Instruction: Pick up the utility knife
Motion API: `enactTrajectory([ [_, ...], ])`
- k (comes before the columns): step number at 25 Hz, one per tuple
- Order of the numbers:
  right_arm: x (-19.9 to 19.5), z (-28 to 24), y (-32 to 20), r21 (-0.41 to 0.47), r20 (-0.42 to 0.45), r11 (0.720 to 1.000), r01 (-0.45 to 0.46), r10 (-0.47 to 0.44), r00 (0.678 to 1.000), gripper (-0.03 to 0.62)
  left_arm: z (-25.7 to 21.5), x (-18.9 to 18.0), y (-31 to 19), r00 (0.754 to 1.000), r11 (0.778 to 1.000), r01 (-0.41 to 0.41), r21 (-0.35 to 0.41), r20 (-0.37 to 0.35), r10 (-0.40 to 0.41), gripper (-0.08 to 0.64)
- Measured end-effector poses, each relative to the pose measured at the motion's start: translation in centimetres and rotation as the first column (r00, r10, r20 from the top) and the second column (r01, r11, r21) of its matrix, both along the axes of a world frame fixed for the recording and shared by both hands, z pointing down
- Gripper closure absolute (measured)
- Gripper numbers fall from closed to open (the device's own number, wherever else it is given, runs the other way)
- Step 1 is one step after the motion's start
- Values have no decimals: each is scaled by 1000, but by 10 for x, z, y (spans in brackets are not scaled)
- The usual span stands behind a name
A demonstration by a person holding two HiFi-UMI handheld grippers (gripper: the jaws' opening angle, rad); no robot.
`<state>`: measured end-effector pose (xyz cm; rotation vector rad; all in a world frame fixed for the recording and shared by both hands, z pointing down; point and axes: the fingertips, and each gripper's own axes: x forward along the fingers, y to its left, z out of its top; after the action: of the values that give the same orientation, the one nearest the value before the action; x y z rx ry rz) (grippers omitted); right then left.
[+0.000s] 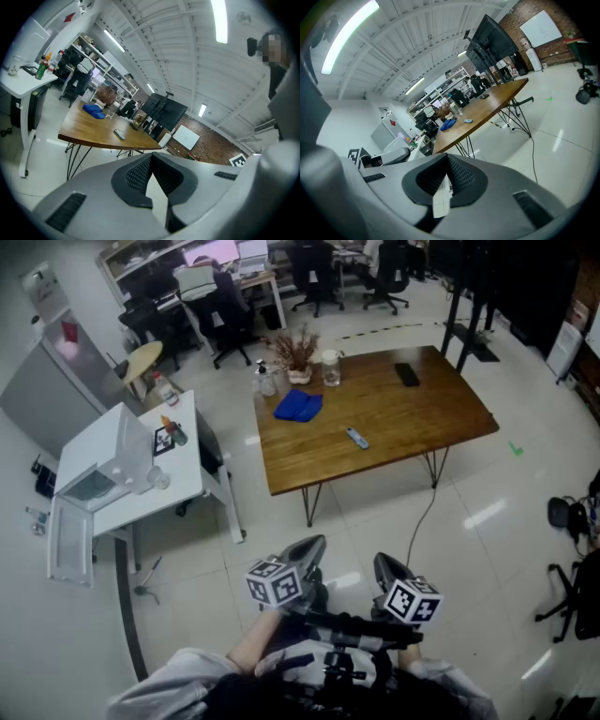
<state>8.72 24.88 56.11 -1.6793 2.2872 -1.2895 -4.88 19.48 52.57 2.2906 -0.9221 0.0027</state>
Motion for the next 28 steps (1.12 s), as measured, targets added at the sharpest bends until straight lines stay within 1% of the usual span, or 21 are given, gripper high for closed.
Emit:
enactTrajectory([
  [4, 5, 2, -26, 1, 12, 1000, 20, -20, 1000, 580, 2, 5, -24, 1000, 1000, 9, 0, 7, -9, 552],
  [8, 10, 2, -57, 3, 79, 1000, 7, -7, 997, 580, 3, 8, -60, 1000, 1000, 1, 2, -4, -1, 552],
  [10, 9, 5, -76, -3, 89, 1000, 11, -10, 996, 580, 4, 8, -85, 1000, 1000, 1, 3, -12, -1, 552],
  [13, 6, 2, -111, 3, 48, 1000, 13, -13, 999, 580, 1, 6, -128, 1000, 1000, -12, 12, -9, 12, 552],
  [16, 0, -8, -154, 23, 23, 1000, -1, 1, 1000, 580, -9, 8, -172, 999, 998, -50, 35, -4, 50, 552],
  [22, -17, -7, -236, 16, -12, 1000, 2, -2, 1000, 580, -7, -2, -261, 997, 997, -67, 24, -24, 68, 552],
  [25, -19, -9, -260, 4, -42, 1000, -15, 15, 999, 580, -8, 0, -294, 995, 996, -86, 19, -41, 86, 552],
  [28, -22, -7, -276, -14, -94, 1000, 1, -2, 996, 577, -6, 6, -317, 993, 994, -107, 3, -53, 107, 552],
])
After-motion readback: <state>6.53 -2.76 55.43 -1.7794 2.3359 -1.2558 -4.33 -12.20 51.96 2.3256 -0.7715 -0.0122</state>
